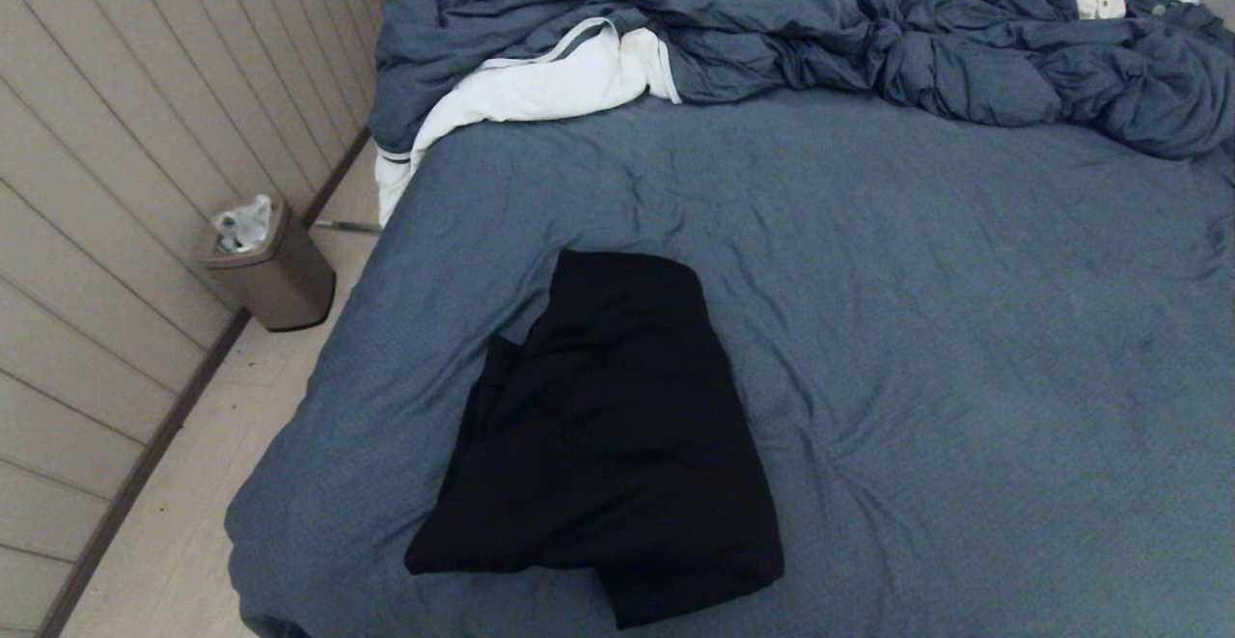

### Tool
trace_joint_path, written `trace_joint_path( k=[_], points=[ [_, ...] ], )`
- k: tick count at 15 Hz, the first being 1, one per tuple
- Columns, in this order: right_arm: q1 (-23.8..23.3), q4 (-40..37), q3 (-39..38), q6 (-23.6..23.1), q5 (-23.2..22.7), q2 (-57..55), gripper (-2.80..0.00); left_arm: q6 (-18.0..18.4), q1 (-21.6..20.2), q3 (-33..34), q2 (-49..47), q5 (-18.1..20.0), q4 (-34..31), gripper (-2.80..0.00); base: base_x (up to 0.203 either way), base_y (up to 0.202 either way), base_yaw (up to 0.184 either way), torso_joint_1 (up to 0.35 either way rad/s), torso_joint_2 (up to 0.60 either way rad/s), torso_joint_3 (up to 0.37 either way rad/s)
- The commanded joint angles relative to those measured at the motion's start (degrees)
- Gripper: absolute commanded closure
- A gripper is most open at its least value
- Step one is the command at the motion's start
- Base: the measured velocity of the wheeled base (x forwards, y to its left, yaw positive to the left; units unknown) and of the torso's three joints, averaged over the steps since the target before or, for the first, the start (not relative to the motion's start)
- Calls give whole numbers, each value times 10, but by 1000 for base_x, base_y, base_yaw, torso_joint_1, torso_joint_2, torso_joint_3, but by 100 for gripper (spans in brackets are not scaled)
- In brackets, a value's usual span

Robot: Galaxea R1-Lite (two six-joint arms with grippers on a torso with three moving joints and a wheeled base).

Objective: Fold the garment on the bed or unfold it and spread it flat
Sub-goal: Unfold the black sweatshirt

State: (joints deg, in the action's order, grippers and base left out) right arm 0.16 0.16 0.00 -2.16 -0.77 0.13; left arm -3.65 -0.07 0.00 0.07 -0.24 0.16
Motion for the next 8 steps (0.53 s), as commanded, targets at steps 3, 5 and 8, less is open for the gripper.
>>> trace_joint_path(
  k=[3,5,8],
  points=[
    [0,0,0,0,0,-1,0,0,0,0,-1,0,0,0,0,0,0,0,0,0],
    [1,0,0,0,0,-1,0,0,0,0,-1,0,0,0,0,0,0,0,0,0],
    [1,1,0,-2,-1,-2,0,0,-1,0,-1,0,0,0,0,0,0,0,0,0]
  ],
)
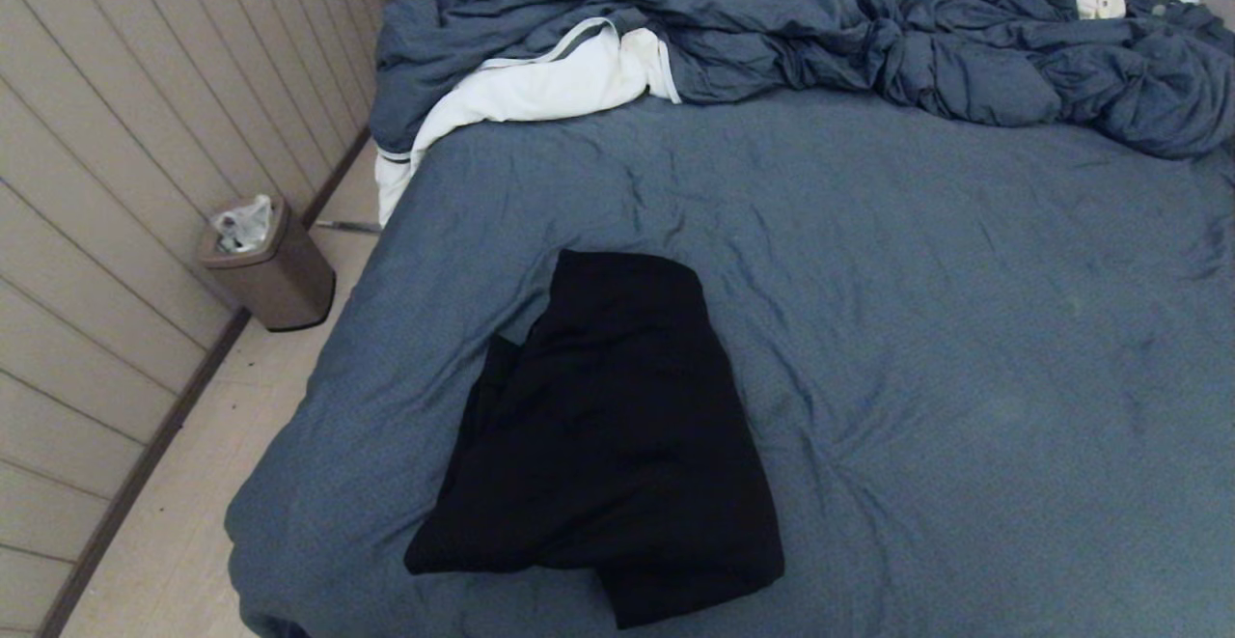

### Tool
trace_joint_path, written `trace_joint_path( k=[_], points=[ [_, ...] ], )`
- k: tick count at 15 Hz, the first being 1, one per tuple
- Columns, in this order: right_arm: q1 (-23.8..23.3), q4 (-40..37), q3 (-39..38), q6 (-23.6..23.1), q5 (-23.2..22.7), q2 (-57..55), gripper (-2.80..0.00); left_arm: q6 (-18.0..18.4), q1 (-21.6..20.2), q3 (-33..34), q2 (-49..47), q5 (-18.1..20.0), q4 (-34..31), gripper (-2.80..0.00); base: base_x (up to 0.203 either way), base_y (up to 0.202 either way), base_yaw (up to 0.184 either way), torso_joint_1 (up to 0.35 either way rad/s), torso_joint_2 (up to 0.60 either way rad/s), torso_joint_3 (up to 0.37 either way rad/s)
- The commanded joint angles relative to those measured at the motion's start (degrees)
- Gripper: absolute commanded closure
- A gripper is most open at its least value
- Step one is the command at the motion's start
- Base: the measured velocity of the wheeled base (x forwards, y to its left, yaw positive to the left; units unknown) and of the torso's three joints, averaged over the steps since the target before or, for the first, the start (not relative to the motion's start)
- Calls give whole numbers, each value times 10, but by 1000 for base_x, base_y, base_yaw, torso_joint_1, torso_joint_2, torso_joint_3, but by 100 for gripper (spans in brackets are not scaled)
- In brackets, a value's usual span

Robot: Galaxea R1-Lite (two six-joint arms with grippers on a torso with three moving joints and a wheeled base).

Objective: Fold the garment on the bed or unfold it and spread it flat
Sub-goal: Unfold the black sweatshirt

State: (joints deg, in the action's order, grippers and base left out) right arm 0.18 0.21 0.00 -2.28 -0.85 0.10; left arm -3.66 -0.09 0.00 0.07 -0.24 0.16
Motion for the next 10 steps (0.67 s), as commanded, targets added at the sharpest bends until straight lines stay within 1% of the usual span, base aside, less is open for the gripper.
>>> trace_joint_path(
  k=[1,4,6,8,10],
  points=[
    [0,1,0,1,-1,-2,0,0,0,0,-1,0,0,0,0,0,0,0,0,0],
    [0,0,1,-1,-1,-2,0,0,0,0,-1,0,0,0,0,0,0,0,0,0],
    [0,-29,24,-4,0,-3,0,0,0,0,-1,0,0,0,0,0,0,0,0,0],
    [0,-100,112,-6,-4,-17,0,0,0,0,-1,0,0,0,0,0,0,0,0,0],
    [1,-158,210,-6,-15,-83,0,2,0,0,-1,0,0,0,0,0,0,0,0,0]
  ],
)
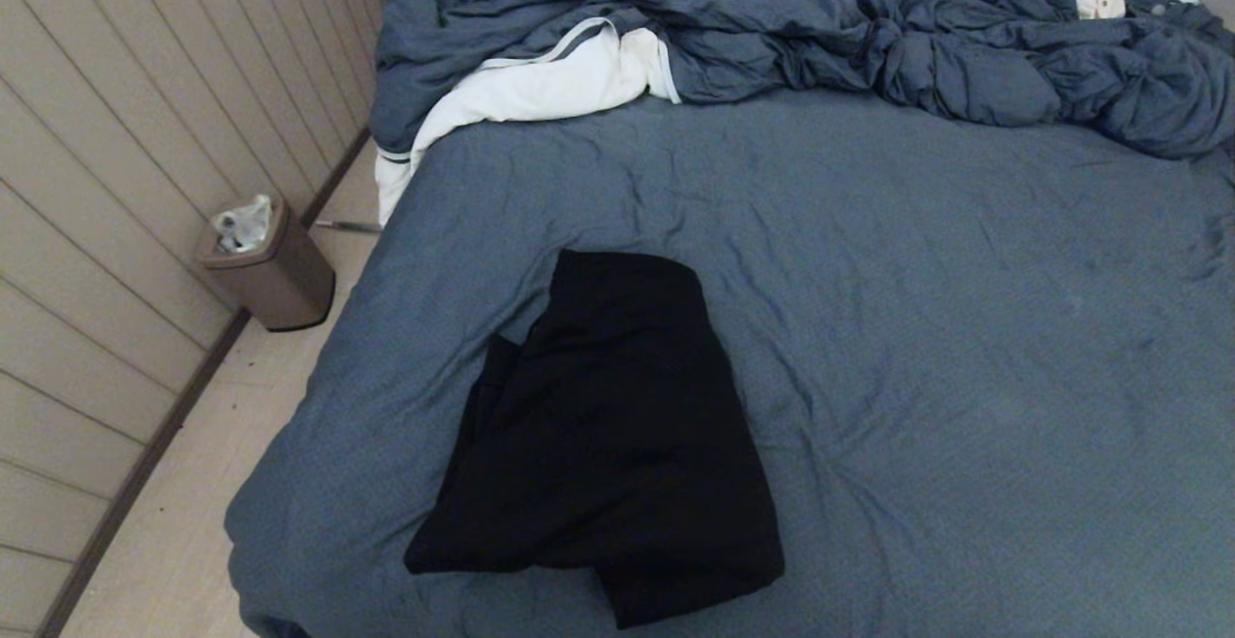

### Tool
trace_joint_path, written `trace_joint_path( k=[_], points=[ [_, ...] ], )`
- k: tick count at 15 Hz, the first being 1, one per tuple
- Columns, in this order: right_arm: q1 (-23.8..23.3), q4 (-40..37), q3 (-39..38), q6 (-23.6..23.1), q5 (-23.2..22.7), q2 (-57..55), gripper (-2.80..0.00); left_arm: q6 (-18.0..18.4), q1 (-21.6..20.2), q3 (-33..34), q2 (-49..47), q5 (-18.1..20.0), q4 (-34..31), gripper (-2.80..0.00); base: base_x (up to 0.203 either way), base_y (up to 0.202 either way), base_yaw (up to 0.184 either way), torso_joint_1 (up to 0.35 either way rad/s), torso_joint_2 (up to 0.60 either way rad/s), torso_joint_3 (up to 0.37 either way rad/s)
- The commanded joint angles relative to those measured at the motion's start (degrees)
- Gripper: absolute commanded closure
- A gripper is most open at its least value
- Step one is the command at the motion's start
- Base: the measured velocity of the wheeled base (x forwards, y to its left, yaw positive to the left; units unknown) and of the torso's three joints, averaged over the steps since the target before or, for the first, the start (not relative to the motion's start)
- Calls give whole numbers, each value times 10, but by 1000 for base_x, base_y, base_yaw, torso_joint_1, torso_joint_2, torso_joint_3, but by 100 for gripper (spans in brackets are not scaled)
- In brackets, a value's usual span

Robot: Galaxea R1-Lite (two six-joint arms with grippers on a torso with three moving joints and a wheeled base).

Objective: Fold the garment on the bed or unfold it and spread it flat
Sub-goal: Unfold the black sweatshirt

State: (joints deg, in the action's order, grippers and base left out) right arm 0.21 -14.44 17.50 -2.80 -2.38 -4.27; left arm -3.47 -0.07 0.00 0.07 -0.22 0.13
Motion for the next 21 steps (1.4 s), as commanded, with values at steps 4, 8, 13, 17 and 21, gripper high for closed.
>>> trace_joint_path(
  k=[4,8,13,17,21],
  points=[
    [2,-46,203,2,-11,-253,0,-2,0,0,-1,-1,0,0,0,0,0,0,0,0],
    [2,-60,375,4,-15,-443,0,-3,0,0,-1,-1,0,0,0,0,0,0,0,0],
    [54,-157,620,49,-15,-629,0,0,0,0,-1,-1,0,0,0,0,0,0,0,0],
    [151,-291,817,110,-13,-790,0,-2,0,0,-1,-1,1,0,0,0,0,0,0,0],
    [243,-385,938,136,35,-931,0,-2,-1,0,-1,-1,1,0,0,0,0,0,0,0]
  ],
)
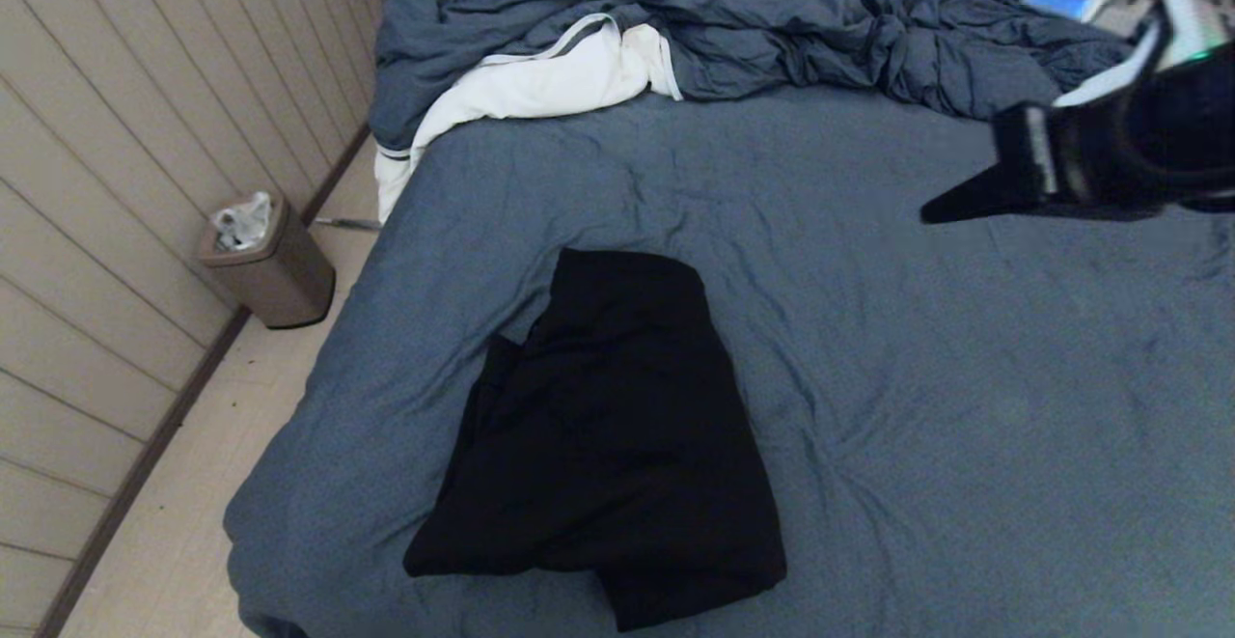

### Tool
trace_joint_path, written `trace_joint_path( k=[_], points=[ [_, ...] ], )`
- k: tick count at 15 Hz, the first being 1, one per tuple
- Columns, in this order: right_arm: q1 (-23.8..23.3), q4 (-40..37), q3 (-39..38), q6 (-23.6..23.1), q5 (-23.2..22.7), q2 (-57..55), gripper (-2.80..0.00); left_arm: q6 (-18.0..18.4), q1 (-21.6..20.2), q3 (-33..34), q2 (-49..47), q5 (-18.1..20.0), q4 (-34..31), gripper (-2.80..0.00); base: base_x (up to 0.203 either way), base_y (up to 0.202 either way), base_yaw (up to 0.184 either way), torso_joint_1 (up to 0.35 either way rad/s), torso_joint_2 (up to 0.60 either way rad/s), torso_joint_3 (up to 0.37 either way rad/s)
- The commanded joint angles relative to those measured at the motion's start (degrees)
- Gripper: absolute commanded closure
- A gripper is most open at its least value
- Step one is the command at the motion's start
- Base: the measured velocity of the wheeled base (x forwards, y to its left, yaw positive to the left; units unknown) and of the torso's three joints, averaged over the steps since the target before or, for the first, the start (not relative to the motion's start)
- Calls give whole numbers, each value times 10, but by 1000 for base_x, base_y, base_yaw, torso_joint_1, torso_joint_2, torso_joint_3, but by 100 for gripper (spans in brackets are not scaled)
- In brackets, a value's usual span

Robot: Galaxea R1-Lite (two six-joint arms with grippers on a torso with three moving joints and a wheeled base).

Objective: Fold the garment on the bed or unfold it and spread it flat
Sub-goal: Unfold the black sweatshirt

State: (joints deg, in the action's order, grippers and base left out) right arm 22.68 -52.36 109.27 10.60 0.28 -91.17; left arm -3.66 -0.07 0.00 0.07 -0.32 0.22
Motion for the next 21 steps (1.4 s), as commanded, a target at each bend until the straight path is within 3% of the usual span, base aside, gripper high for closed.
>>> trace_joint_path(
  k=[1,2,4,12,15,16,17,21],
  points=[
    [46,-11,25,-7,54,-84,0,0,-1,0,-2,0,0,0,0,0,0,0,0,0],
    [76,-13,27,-15,97,-104,0,1,0,0,-1,0,0,0,0,0,0,0,0,0],
    [140,-7,28,-23,138,-128,0,1,0,0,-2,0,0,0,0,0,0,0,0,0],
    [304,17,15,-13,141,-178,0,0,0,0,-1,0,0,0,0,0,0,0,0,0],
    [333,20,18,-2,145,-221,0,-1,0,0,-1,0,0,0,0,0,0,0,0,0],
    [335,22,22,-2,160,-232,-280,-3,0,0,-1,0,0,0,0,0,0,0,0,0],
    [338,28,23,-2,179,-242,-280,-5,0,0,-1,0,0,0,0,0,0,0,0,0],
    [345,58,24,-9,183,-265,-280,-3,0,0,-1,0,0,0,0,0,0,0,0,0]
  ],
)
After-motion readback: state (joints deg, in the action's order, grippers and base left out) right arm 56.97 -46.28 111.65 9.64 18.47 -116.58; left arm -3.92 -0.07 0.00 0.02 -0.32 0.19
